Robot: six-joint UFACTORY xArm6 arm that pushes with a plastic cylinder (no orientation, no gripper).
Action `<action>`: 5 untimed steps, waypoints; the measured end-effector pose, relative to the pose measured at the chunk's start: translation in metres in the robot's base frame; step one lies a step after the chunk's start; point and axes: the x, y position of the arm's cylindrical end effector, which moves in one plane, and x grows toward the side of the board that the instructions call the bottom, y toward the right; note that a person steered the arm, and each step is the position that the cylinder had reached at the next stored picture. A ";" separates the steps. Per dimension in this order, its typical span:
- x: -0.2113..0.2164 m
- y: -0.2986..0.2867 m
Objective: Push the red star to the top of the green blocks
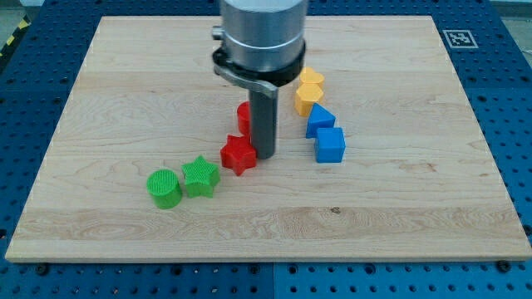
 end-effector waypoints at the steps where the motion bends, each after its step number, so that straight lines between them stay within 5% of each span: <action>1: 0.001 -0.030; 5: -0.005 -0.111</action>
